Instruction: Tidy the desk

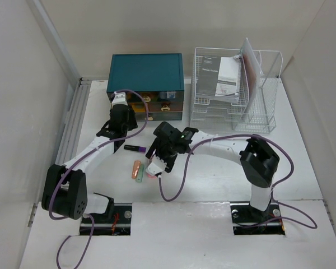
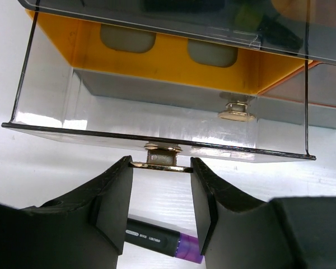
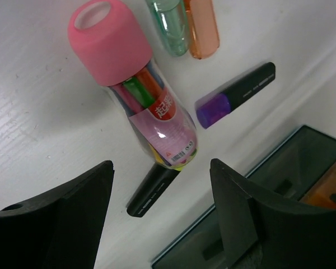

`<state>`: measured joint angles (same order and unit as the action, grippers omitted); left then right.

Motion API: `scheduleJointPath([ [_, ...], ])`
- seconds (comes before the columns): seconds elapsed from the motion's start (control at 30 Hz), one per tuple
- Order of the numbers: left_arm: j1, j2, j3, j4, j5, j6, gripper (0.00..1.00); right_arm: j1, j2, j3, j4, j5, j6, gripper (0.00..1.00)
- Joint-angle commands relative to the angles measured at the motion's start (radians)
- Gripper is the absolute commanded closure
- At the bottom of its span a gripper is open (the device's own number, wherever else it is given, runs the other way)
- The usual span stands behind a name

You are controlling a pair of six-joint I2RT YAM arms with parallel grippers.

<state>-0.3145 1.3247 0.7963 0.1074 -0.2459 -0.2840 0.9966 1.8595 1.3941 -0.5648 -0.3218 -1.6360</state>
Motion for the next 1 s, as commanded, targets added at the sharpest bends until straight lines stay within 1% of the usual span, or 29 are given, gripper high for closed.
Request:
scheduleJointPath([
  [0.0, -0.023, -0.05, 0.004, 0.031, 0.056, -0.038, 1.0, 0.023, 0.027, 0.032, 0.036, 0.05, -0.087, 0.25],
  [0.2, -0.043, -0.059, 0.004, -0.009, 0.056, -0.038, 1.0, 0.023, 0.093, 0.072, 0.046, 0.059, -0.096, 0.25],
  [0.43, -0.052, -0.079, -0.005, -0.029, 0.056, -0.047, 1.0, 0.068, 0.176, 0.112, 0.055, 0.093, -0.096, 0.26],
  [0.47, -0.052, -0.088, -0.005, -0.029, 0.056, -0.047, 1.0, 0.068, 0.185, 0.112, 0.055, 0.093, -0.096, 0.3],
  [0.57, -0.052, -0.097, -0.005, -0.051, 0.056, -0.047, 1.0, 0.079, 0.213, 0.134, 0.045, 0.093, -0.096, 0.37],
  [0.6, -0.052, -0.097, -0.005, -0.051, 0.056, -0.047, 1.0, 0.079, 0.222, 0.134, 0.045, 0.093, -0.096, 0.45],
  [0.67, -0.052, -0.097, -0.005, -0.051, 0.056, -0.047, 1.0, 0.079, 0.222, 0.143, 0.036, 0.093, -0.096, 0.55],
  [0.7, -0.052, -0.097, -0.005, -0.051, 0.065, -0.047, 1.0, 0.079, 0.231, 0.143, 0.036, 0.102, -0.096, 0.65],
  [0.77, -0.052, -0.097, -0.005, -0.051, 0.065, -0.057, 1.0, 0.079, 0.231, 0.143, 0.036, 0.102, -0.081, 0.75],
  [0.8, -0.052, -0.097, -0.005, -0.051, 0.065, -0.057, 1.0, 0.079, 0.204, 0.132, 0.036, 0.112, -0.058, 0.78],
  [0.83, -0.052, -0.087, -0.005, -0.051, 0.075, -0.057, 1.0, 0.088, 0.189, 0.132, 0.036, 0.112, -0.041, 0.84],
  [0.9, -0.052, -0.087, -0.005, -0.051, 0.076, -0.057, 1.0, 0.088, 0.146, 0.1, 0.049, 0.112, 0.029, 0.88],
  [0.93, -0.052, -0.087, -0.014, -0.051, 0.085, -0.057, 1.0, 0.088, 0.088, 0.076, 0.074, 0.112, 0.085, 0.89],
  [0.97, -0.052, -0.087, -0.014, -0.051, 0.085, -0.057, 1.0, 0.088, 0.057, 0.075, 0.074, 0.112, 0.085, 0.89],
])
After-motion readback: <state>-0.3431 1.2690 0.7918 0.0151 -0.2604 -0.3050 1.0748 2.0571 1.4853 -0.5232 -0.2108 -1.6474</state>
